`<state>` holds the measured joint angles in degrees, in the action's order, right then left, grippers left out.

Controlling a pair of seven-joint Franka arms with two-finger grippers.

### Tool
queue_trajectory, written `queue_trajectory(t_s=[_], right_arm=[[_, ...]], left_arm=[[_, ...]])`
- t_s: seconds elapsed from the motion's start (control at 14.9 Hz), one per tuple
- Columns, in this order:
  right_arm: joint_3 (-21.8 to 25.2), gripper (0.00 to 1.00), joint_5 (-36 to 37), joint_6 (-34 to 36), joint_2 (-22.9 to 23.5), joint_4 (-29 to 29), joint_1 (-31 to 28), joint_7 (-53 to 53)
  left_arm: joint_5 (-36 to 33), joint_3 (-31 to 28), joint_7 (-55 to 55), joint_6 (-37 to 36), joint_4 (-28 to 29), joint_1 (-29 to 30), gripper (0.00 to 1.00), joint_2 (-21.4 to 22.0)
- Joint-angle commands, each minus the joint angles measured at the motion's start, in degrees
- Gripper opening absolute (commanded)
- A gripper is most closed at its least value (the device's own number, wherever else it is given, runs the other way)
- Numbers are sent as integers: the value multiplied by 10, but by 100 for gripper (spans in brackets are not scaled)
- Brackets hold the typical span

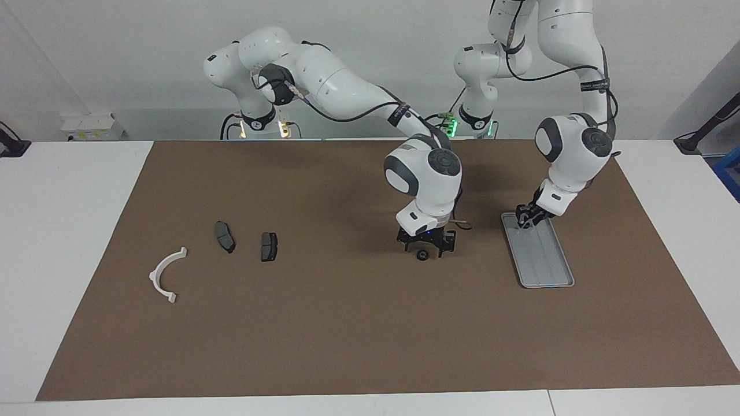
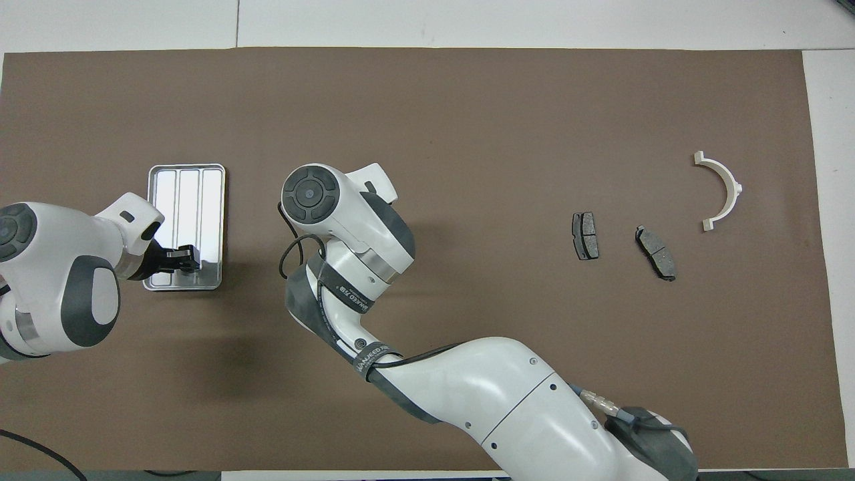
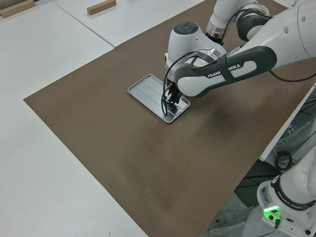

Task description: Place bearing gear from tray to pile

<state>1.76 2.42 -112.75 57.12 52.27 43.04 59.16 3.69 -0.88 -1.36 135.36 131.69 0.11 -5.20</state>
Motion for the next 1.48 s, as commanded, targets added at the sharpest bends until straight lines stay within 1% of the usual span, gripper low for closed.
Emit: queue_trajectory(t_s=[0.0, 0.13, 0.27, 0.34, 0.4, 0.54, 0.67, 0.81, 0.94, 1.01, 1.14, 1.28, 1.41], right_arm=[[-2, 94, 10, -7, 15, -16, -2, 12], [-3, 87, 9, -6, 16, -16, -2, 12], [-3, 78, 9, -2, 16, -16, -3, 12], [-4, 72, 9, -1, 16, -16, -4, 11], [-5, 64, 8, 0, 16, -16, -4, 11], [-5, 40, 6, 0, 16, -17, -6, 11], [-5, 22, 6, -2, 16, -17, -6, 11], [-5, 0, 6, -4, 16, -16, -6, 11], [-4, 0, 6, -2, 16, -16, -6, 11], [-4, 0, 7, 4, 14, -17, -7, 10], [-4, 0, 6, 47, 5, -20, -20, 0], [-9, 0, 0, 119, -46, -20, -51, -60], [-38, 0, -4, 182, -94, -20, -111, -137]], left_arm=[[-1, -5, -14, 18, 13, -14, 47, 3], [-1, -5, -14, 24, 17, -14, 46, 0], [-1, -5, -14, 27, 18, -14, 36, 0], [-1, -5, -13, 27, 18, -14, 31, 0], [-1, -5, -13, 27, 18, -14, 26, 0], [-1, -5, -13, 23, 16, -13, 10, 0], [-1, -6, -12, 7, 2, -10, 5, -1], [-1, -6, -13, -44, -34, -6, 5, 3], [0, -6, -14, -104, -83, -4, 5, 0], [1, -6, -18, -114, -94, -4, 5, 1], [1, -5, -34, -119, -107, -5, 5, -1], [1, -3, -71, -132, -128, -18, 5, -5], [1, -4, -131, -160, -171, -58, 5, -23]])
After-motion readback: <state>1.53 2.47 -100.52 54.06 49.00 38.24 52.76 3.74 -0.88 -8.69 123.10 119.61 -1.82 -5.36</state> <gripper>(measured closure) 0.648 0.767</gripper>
